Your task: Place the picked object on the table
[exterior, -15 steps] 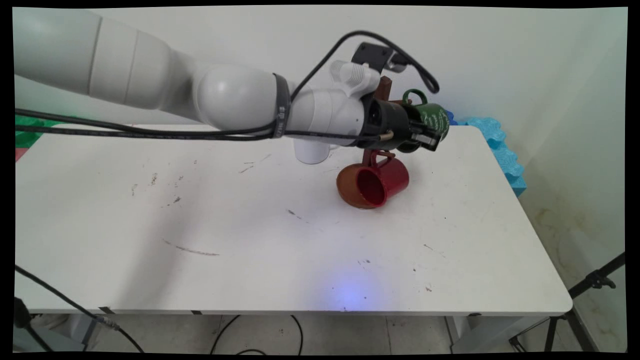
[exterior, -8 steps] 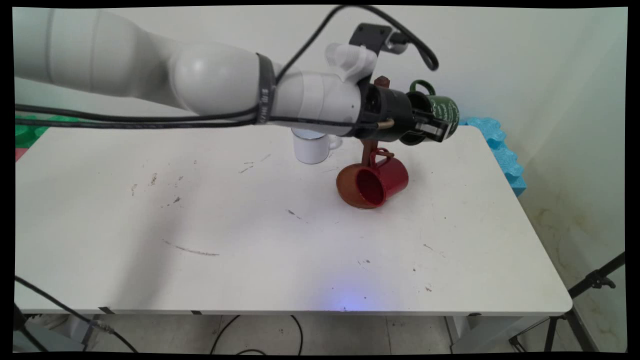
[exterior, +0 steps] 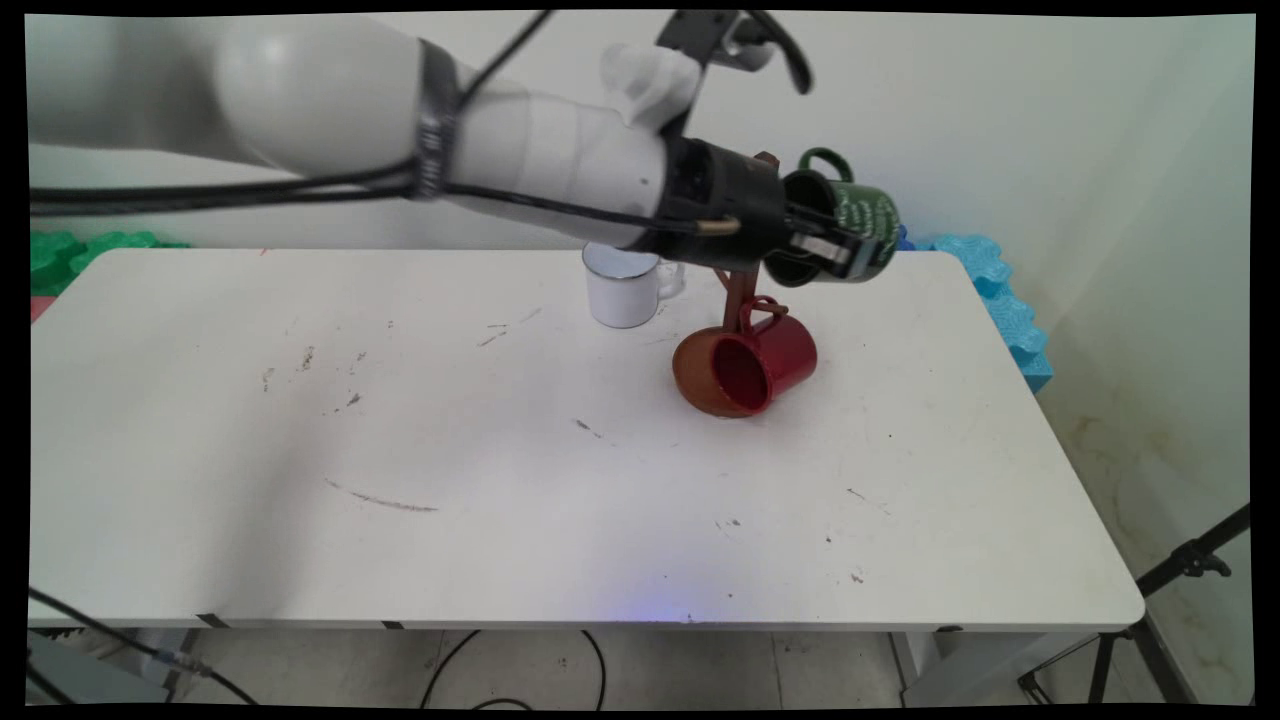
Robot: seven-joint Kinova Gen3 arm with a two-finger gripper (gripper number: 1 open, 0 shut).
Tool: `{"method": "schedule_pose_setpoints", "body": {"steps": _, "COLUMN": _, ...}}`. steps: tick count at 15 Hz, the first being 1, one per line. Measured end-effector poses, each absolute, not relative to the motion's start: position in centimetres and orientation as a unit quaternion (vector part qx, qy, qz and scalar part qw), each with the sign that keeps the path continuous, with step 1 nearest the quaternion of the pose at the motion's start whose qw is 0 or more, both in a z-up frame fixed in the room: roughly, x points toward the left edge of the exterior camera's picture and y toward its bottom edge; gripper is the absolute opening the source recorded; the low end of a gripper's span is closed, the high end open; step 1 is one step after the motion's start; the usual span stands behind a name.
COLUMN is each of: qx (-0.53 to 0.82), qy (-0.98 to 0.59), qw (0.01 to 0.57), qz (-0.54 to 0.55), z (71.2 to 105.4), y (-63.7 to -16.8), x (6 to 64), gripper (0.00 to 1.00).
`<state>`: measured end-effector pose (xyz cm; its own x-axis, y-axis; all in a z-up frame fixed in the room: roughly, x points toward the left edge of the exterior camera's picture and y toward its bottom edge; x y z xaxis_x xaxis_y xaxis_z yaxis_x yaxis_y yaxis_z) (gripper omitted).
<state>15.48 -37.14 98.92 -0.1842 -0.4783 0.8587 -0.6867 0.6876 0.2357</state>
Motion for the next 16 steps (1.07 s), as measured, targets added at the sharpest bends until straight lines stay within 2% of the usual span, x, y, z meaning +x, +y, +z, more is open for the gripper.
{"method": "schedule_pose_setpoints", "body": {"steps": 9, "qx": 0.352, "qy": -0.835, "qw": 0.410, "qz": 0.107, "z": 101.1, "y": -36.0, "x": 23.1, "gripper": 0.00}}
{"method": "schedule_pose_setpoints", "body": {"steps": 16, "qx": 0.322, "qy": -0.900, "qw": 0.270, "qz": 0.114, "z": 100.0, "y": -37.5, "x": 28.9, "gripper": 0.00}}
